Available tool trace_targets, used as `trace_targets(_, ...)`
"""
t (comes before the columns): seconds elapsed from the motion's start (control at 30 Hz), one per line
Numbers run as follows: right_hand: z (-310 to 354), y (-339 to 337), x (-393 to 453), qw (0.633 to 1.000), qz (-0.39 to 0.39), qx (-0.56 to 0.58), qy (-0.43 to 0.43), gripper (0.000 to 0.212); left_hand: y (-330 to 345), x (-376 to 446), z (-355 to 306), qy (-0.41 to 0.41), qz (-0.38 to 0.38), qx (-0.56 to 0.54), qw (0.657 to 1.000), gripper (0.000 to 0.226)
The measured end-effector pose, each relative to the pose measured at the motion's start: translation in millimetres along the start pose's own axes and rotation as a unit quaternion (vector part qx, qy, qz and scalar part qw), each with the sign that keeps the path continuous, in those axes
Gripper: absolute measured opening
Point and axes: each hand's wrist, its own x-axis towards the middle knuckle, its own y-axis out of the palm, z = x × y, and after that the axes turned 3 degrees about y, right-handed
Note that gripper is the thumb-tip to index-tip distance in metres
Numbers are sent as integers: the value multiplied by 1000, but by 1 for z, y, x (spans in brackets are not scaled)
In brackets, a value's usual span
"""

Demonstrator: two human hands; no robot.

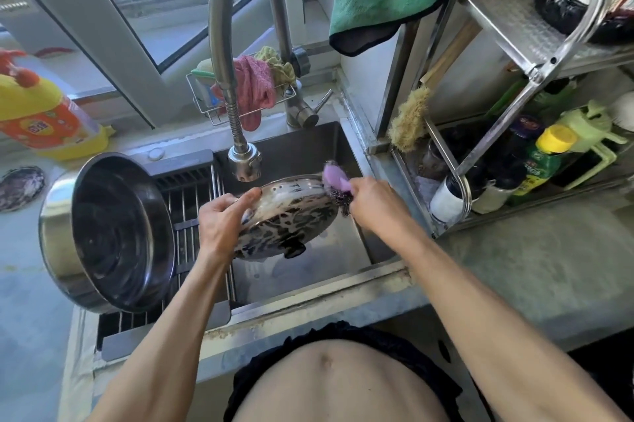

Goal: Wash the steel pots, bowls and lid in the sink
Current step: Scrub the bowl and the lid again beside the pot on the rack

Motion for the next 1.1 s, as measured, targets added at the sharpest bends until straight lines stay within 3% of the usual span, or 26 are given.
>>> trace_targets(0.13, 13, 7, -7, 996, 20, 48, -67, 32, -11, 7, 7, -70, 25, -56, 996, 40)
trace_targets(0.27, -20, 7, 4, 994, 49, 89, 39, 26, -19, 7, 7, -103, 30, -125, 986, 29)
trace_targets(0.33, -10, 12, 1, 994, 29, 105, 4, 27, -17, 12, 5, -106, 32, -110, 988, 22)
trace_targets(0.4, 2, 16, -1, 991, 29, 122, -41, 28, -17, 15, 7, -112, 44, -102, 988, 26)
trace_targets(0.53, -19, 17, 11, 992, 29, 117, 32, 27, -22, 15, 14, -131, 38, -152, 979, 31)
trace_targets(0.6, -17, 19, 12, 992, 12, 122, 6, 26, -22, 13, 14, -147, 51, -184, 971, 33)
trace_targets(0.7, -3, 16, 18, 979, 2, 201, -34, 27, -21, 11, 18, -158, 72, -200, 964, 40)
trace_targets(0.8, -13, 16, 28, 947, -39, 316, 49, 24, -23, 11, 22, -166, 66, -223, 958, 51)
trace_targets(0.9, -16, 15, 31, 937, 0, 338, 84, 9, -21, 6, 23, -178, 90, -240, 950, 61)
trace_targets(0.97, -13, 15, 33, 932, 43, 352, 71, 12, -17, 1, 25, -176, 103, -252, 946, 66)
trace_targets(1.1, -18, 12, 39, 937, 74, 339, 34, 18, -19, -4, 23, -154, 136, -193, 959, 46)
